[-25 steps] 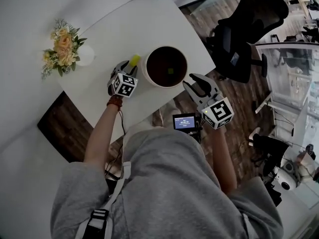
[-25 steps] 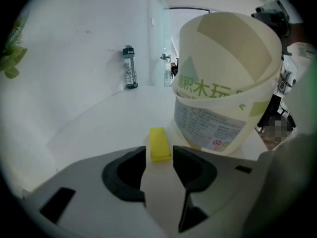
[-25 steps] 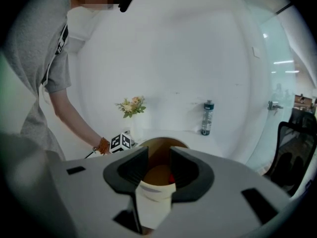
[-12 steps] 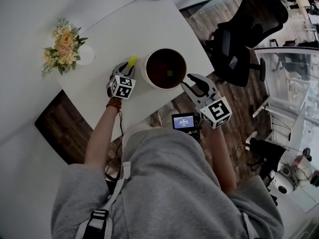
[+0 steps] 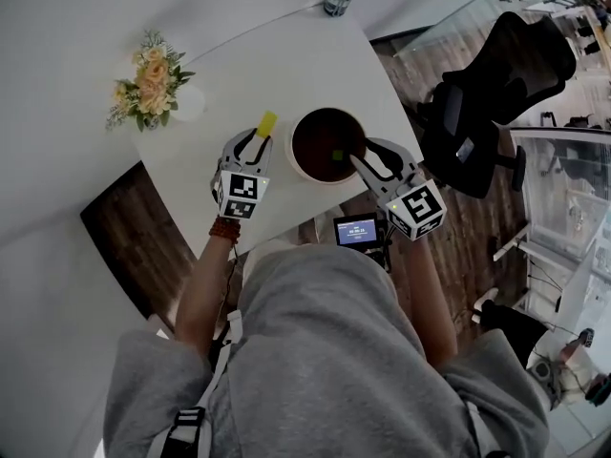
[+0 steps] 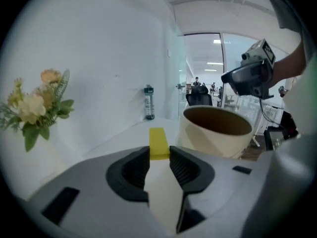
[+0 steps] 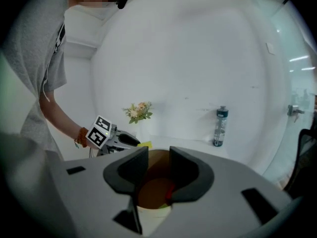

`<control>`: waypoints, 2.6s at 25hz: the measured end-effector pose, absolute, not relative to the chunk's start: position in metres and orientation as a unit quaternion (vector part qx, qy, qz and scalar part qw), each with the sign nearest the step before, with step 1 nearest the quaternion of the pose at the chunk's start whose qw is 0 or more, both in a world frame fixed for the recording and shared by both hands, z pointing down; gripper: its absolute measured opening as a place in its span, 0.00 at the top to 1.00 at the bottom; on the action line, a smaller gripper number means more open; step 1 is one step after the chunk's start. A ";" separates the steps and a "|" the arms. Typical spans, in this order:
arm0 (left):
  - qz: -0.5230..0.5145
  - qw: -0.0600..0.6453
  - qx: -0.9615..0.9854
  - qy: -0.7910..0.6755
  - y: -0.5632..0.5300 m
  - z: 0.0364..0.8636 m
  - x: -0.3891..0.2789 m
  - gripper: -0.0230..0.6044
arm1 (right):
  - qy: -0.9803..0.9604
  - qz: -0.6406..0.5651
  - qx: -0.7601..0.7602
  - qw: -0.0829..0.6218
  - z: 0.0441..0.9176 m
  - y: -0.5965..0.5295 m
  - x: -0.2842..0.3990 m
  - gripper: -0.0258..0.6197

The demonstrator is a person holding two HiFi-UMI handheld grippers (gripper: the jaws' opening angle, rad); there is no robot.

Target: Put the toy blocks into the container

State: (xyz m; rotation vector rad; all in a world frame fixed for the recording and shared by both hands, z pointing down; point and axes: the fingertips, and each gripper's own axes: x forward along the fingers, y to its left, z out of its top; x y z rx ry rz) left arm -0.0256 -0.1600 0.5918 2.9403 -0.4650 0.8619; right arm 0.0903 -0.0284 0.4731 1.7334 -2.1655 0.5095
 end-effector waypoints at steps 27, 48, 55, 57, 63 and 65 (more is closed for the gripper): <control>0.236 -0.006 0.955 -0.179 -0.075 0.501 0.020 0.76 | -0.831 0.170 0.521 0.098 0.469 -0.079 0.129 0.77; 0.232 0.007 0.960 -0.154 -0.088 0.501 0.028 0.76 | -0.829 0.163 0.524 0.110 0.467 -0.094 0.121 0.77; 0.188 0.011 0.966 -0.177 -0.112 0.470 0.034 0.77 | -0.828 0.134 0.535 0.104 0.443 -0.100 0.120 0.77; 0.167 0.014 0.968 -0.187 -0.122 0.456 0.037 0.78 | -0.830 0.119 0.537 0.098 0.431 -0.104 0.119 0.77; 0.124 0.003 0.968 -0.219 -0.147 0.419 0.045 0.79 | -0.830 0.069 0.546 0.091 0.392 -0.111 0.112 0.81; 0.109 0.002 0.968 -0.227 -0.152 0.408 0.046 0.79 | -0.828 0.046 0.551 0.091 0.380 -0.112 0.109 0.83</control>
